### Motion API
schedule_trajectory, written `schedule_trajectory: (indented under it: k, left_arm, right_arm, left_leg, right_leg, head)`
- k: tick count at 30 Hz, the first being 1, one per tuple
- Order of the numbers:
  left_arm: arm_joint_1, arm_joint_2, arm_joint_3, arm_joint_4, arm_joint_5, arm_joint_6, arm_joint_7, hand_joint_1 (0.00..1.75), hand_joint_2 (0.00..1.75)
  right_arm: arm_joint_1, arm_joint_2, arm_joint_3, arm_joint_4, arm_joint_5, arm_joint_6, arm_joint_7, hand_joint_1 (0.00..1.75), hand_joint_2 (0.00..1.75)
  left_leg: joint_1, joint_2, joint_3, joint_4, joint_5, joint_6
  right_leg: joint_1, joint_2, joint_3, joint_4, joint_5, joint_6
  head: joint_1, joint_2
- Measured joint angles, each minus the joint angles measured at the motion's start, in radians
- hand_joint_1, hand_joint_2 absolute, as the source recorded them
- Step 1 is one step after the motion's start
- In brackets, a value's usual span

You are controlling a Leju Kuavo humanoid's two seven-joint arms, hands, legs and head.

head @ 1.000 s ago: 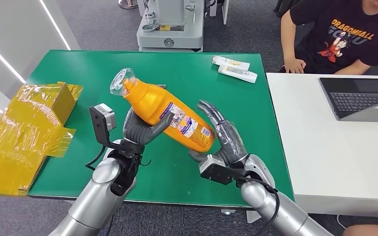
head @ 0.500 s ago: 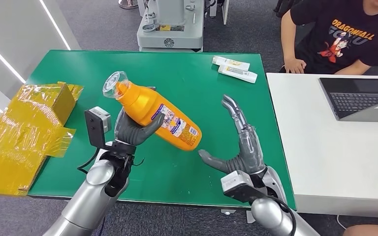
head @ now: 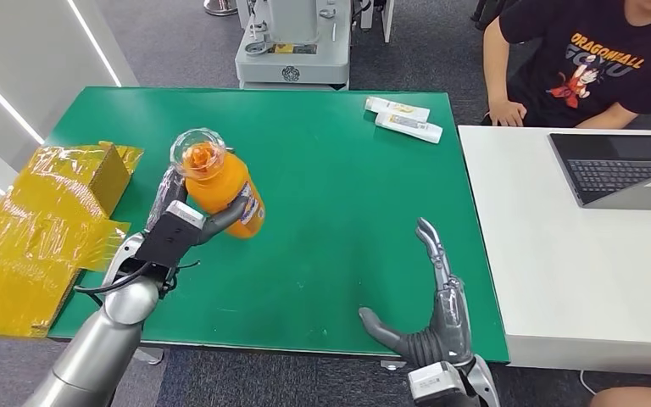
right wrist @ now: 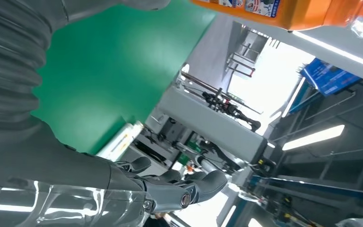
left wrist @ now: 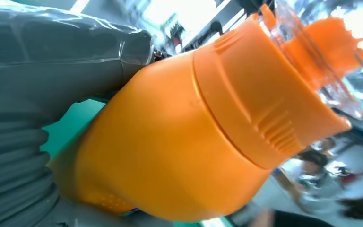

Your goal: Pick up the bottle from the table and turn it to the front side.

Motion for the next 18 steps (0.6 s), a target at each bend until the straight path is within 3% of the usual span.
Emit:
schedule_trajectory:
  k: [5,13,18]
  left_arm:
    - [-0.053,0.083,0.001,-0.001,-0.154,-0.026,0.042,1.75,1.75]
    - [-0.145,0.247,0.000,0.007,-0.483,0.026,0.103,1.75,1.75]
    - [-0.148,0.308,0.001,0.028,-0.494,-0.017,0.103,1.75,1.75]
  right_arm:
    - [0.079,0.038,-0.021,-0.046,0.047,0.047,0.022,0.00,1.75]
    - [0.144,0.092,-0.053,-0.106,0.082,0.147,0.035,0.00,1.75]
    - [0.159,0.115,-0.064,-0.123,0.090,0.186,0.035,0.00,1.75]
  left_leg:
    - [0.000,0.000,0.000,0.000,0.000,0.000]
    - [0.000,0.002,0.001,0.000,0.000,-0.001]
    - [0.000,0.001,0.000,0.000,0.000,-0.001]
  right_leg:
    - [0.000,0.000,0.000,0.000,0.000,0.000]
    - [0.000,0.002,0.000,0.001,0.000,-0.001]
    - [0.000,0.001,0.000,0.001,0.000,-0.001]
  head:
    - [0.000,0.000]
    - [0.000,0.000]
    - [0.000,0.000]
